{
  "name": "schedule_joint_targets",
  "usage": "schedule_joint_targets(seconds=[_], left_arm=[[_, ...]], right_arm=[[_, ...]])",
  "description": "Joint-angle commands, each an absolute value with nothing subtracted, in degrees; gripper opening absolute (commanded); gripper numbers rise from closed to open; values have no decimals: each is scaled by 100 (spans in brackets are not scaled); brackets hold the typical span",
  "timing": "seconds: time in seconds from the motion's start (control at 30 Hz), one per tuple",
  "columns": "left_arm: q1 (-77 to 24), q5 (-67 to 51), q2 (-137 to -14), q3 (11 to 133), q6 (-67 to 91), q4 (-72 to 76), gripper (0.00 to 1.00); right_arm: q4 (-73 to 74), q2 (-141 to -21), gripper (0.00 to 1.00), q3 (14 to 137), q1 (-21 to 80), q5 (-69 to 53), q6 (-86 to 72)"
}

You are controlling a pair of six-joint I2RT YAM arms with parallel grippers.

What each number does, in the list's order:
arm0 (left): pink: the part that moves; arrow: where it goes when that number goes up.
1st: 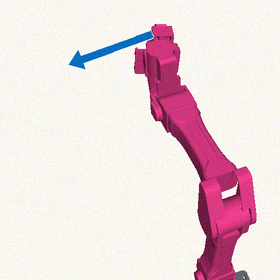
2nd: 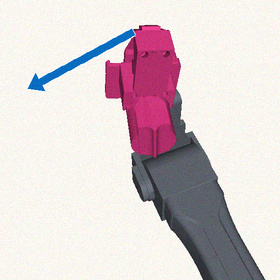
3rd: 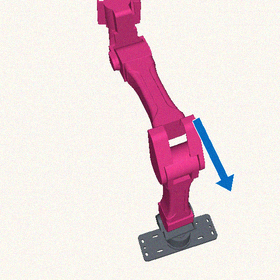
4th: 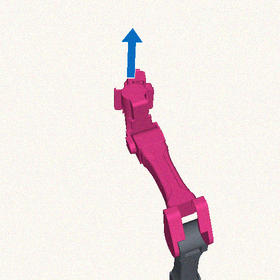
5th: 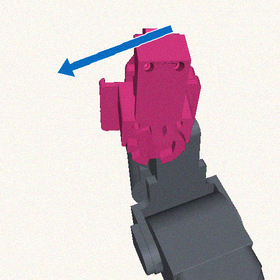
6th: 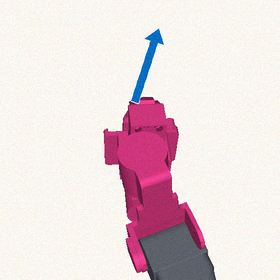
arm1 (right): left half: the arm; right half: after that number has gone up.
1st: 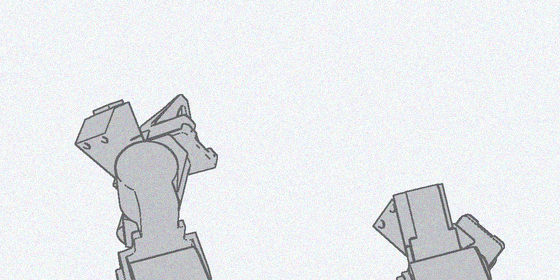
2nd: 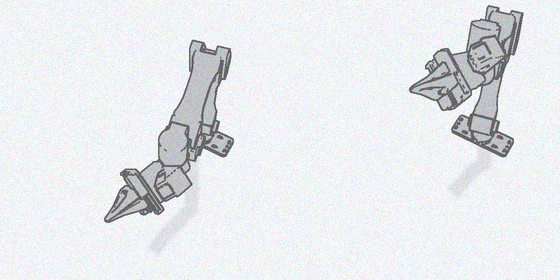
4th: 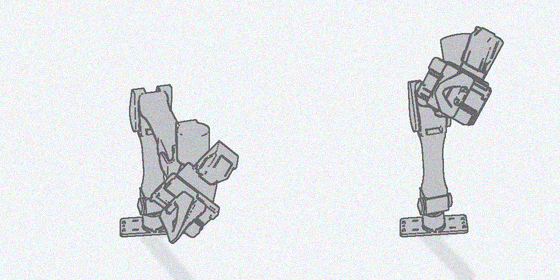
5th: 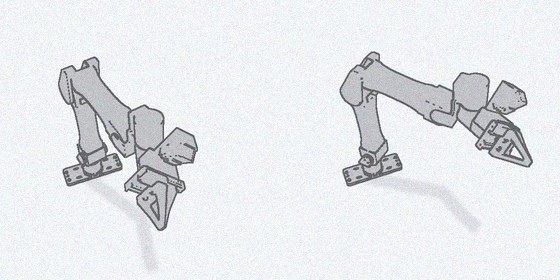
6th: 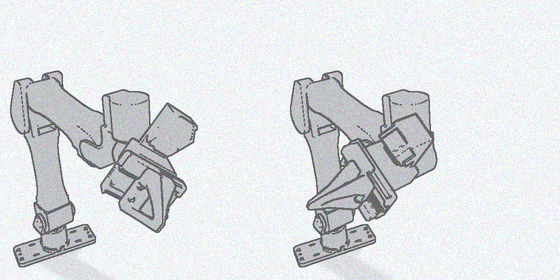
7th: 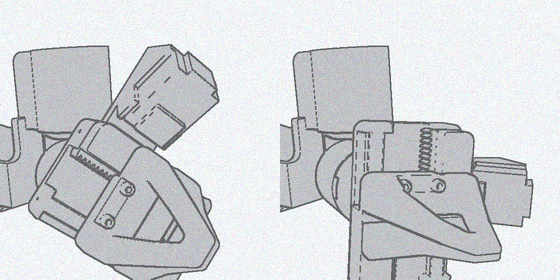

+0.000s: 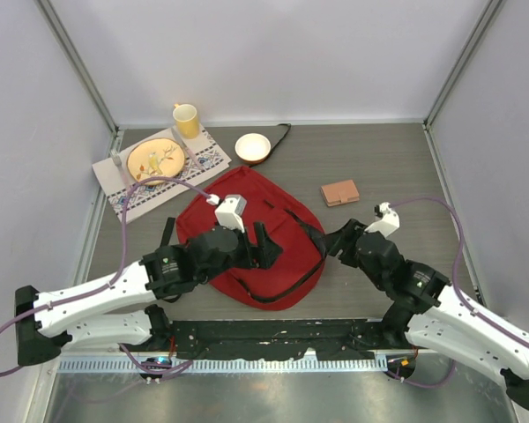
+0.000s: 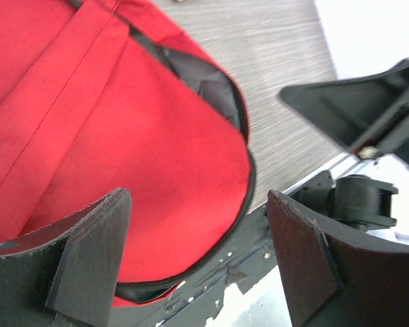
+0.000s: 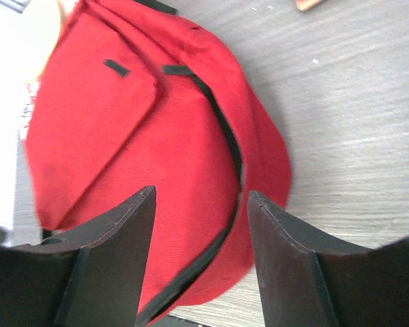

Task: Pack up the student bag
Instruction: Zip the student bag at the center of the board.

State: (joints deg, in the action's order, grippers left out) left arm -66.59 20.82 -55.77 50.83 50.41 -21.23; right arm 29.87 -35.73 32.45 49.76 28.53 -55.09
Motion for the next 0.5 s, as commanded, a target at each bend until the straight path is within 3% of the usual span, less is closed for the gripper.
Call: schedule_joint_targets(seconds=[0.0,0.27,0.47], left_arm=[[-6653,2311,-5563,4843,5238,-2390,84],[-6653,2504,-5424,4264,6169,-2935,84],[-6653,2742,-4695,3534,6864,-3058,85]], right_arm=[[2296,-3682,63,3665,4983,2331,-5089],[1872,-5850,64,3929,4983,1152,-5027],[1968,-6056,65,3683,4983,1494,-5010]])
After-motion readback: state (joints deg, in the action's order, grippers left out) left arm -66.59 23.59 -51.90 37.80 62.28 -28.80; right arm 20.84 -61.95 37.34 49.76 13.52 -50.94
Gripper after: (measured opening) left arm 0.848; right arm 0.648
